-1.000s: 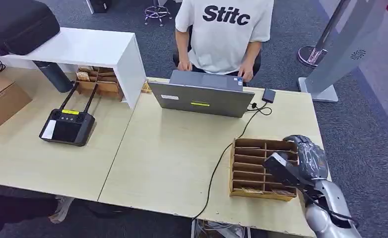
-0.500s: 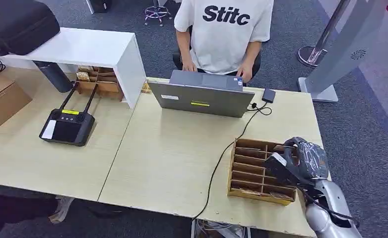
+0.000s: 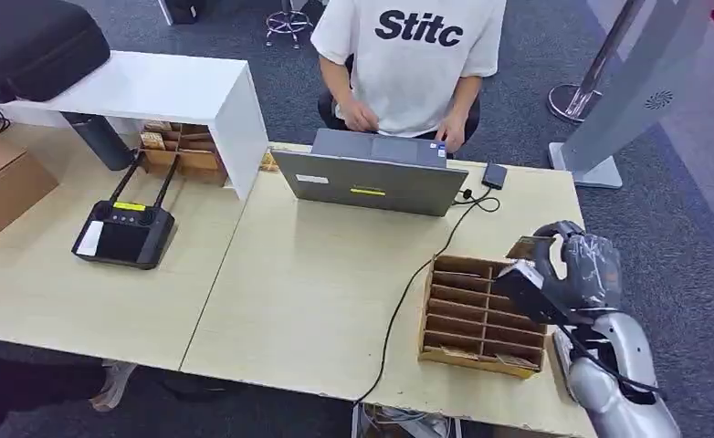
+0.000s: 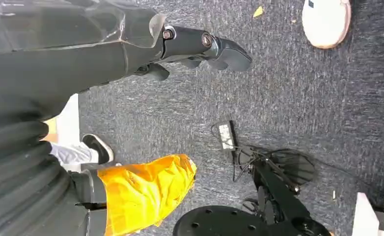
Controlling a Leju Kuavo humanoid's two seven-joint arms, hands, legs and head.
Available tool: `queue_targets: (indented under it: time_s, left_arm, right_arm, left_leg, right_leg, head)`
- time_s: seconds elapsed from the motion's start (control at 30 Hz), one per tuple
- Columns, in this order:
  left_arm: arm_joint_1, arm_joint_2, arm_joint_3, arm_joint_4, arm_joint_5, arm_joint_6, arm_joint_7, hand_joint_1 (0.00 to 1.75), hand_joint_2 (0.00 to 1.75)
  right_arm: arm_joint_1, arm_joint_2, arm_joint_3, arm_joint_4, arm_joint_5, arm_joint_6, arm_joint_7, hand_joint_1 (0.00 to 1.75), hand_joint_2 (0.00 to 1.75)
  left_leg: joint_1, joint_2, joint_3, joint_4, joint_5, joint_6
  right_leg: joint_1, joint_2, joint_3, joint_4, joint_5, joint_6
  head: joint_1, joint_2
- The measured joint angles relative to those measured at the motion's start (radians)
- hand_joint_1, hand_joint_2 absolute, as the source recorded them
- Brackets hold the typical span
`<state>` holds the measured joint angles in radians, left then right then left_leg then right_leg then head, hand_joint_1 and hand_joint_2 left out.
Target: Pass the card to the sensor for recognition and then transmit it.
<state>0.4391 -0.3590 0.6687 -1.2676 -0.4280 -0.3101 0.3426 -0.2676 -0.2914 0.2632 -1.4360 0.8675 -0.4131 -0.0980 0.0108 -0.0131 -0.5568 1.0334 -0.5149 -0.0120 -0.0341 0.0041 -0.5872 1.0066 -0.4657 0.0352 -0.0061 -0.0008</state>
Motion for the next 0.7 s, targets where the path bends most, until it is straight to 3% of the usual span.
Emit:
queue_targets:
  time_s: [0.27,0.7]
  left_arm:
    - [-0.006,0.000,0.007,0.010,0.000,0.000,-0.010,0.00,1.75]
    - [-0.007,0.000,0.007,0.019,0.000,0.000,-0.010,0.00,1.75]
  right_arm:
    - [-0.037,-0.006,-0.017,-0.104,0.003,-0.018,-0.006,1.75,1.75]
    - [-0.040,-0.007,-0.025,-0.132,0.003,-0.018,-0.007,1.75,1.75]
  left_leg:
    - [0.000,0.000,0.000,0.000,0.000,0.000]
    - [0.000,0.000,0.000,0.000,0.000,0.000]
  right_leg:
    - [0.000,0.000,0.000,0.000,0.000,0.000]
    - [0.000,0.000,0.000,0.000,0.000,0.000]
  head:
    - [0.000,0.000]
    - [0.000,0.000]
